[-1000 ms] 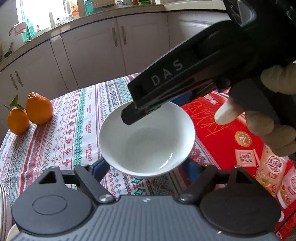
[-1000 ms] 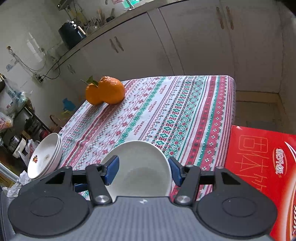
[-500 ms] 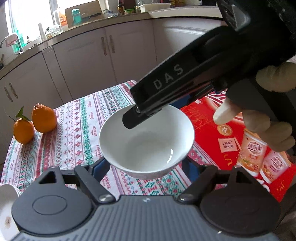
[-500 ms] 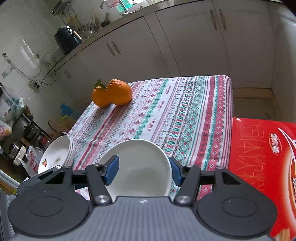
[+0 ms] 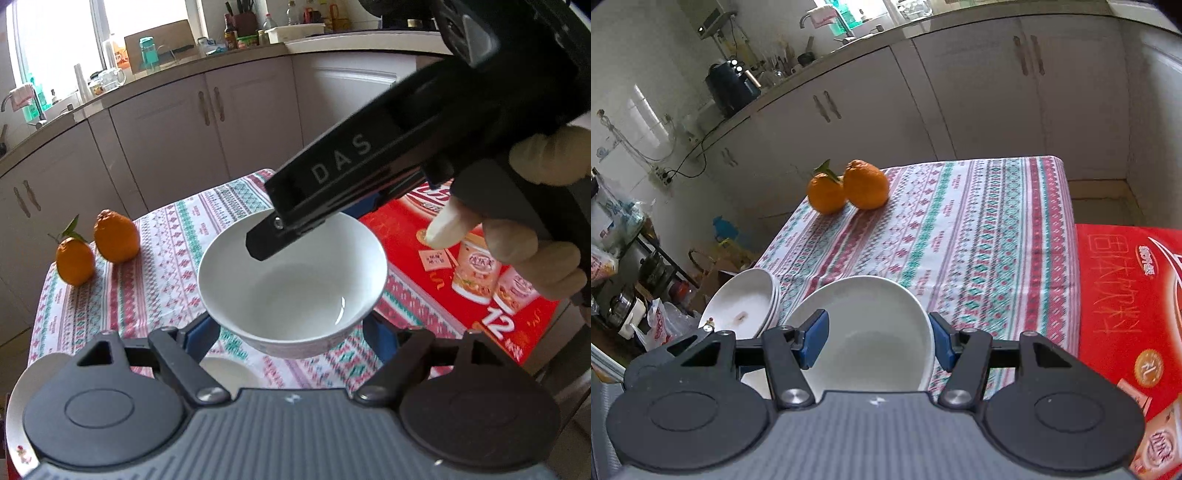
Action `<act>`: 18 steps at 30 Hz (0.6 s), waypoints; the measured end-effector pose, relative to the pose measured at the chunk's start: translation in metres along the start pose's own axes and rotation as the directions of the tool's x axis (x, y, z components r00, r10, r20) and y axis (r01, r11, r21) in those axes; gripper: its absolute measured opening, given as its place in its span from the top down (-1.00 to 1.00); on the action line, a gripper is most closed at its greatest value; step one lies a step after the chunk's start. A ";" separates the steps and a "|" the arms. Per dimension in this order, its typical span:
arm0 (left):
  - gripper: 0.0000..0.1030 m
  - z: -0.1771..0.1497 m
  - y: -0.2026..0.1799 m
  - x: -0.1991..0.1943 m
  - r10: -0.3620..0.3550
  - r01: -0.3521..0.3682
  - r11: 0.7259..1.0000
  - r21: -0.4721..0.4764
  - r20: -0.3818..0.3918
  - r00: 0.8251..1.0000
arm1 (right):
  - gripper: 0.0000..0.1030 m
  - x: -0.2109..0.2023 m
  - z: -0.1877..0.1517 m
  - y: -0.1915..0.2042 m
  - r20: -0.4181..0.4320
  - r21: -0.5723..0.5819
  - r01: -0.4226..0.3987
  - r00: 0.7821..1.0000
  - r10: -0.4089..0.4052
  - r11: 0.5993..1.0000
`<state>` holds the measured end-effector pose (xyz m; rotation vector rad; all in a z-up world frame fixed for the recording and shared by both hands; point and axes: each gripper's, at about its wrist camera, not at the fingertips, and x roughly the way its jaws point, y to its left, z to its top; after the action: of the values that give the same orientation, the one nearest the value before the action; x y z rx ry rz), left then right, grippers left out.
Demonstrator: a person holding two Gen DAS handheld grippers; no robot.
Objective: Organize plates and bowls
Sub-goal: 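Lift the bowl with the right gripper and carry it to the bowl stack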
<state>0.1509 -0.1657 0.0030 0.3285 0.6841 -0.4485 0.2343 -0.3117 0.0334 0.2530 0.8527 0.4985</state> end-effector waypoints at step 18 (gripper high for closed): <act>-0.63 -0.045 0.040 -0.042 -0.007 0.007 0.999 -0.038 0.000 1.000 | -0.25 0.022 -0.027 0.068 -0.033 -0.026 -0.018 0.999 0.017 0.999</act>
<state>0.1178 -0.1003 0.0034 0.2907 0.6933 -0.4420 0.2043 -0.2421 0.0298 0.2286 0.8763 0.5314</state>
